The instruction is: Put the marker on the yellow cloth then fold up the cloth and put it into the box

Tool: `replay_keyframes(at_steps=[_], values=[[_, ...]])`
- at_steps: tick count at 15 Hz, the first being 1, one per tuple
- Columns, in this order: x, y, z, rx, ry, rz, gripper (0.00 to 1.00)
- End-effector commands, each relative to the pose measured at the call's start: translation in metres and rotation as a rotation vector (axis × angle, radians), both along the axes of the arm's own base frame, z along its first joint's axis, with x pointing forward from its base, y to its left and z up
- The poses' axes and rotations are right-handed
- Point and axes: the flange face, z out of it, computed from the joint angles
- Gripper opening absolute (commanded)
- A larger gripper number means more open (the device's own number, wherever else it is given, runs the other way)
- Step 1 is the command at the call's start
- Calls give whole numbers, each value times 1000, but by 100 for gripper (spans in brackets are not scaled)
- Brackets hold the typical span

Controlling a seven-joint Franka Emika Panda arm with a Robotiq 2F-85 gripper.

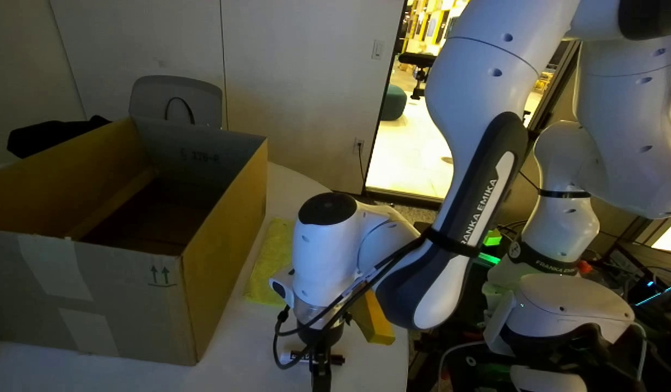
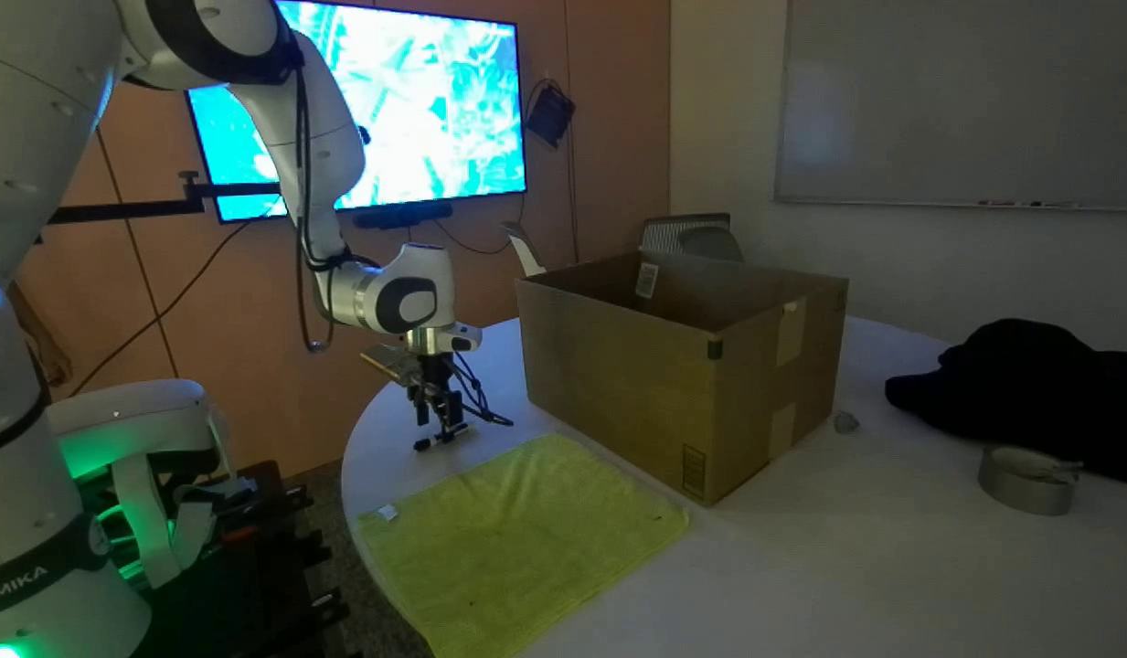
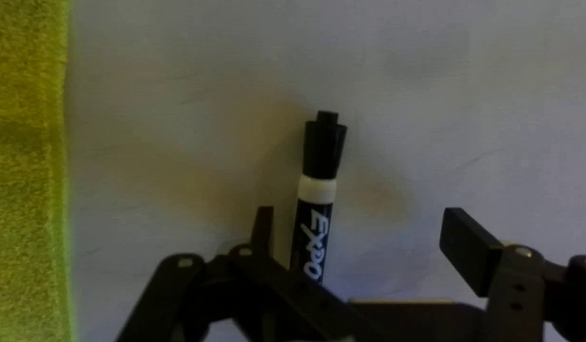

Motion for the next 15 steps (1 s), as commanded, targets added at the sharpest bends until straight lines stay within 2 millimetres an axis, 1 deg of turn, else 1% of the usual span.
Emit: replay_keyframes(at_steps=[1, 2, 3, 4, 5, 6, 10, 11, 12, 15], values=[[8, 1, -7, 2, 4, -13, 86], [8, 0, -9, 1, 6, -14, 77], [8, -1, -10, 1, 8, -16, 66], [9, -3, -9, 0, 9, -20, 60], [11, -3, -7, 0, 7, -22, 46], [12, -3, -7, -2, 5, -22, 35], [15, -1, -1, -6, -5, -17, 6], [15, -2, 2, -9, -7, -16, 3], [15, -3, 4, -11, -6, -16, 7], [16, -8, 11, -16, -16, -24, 7]])
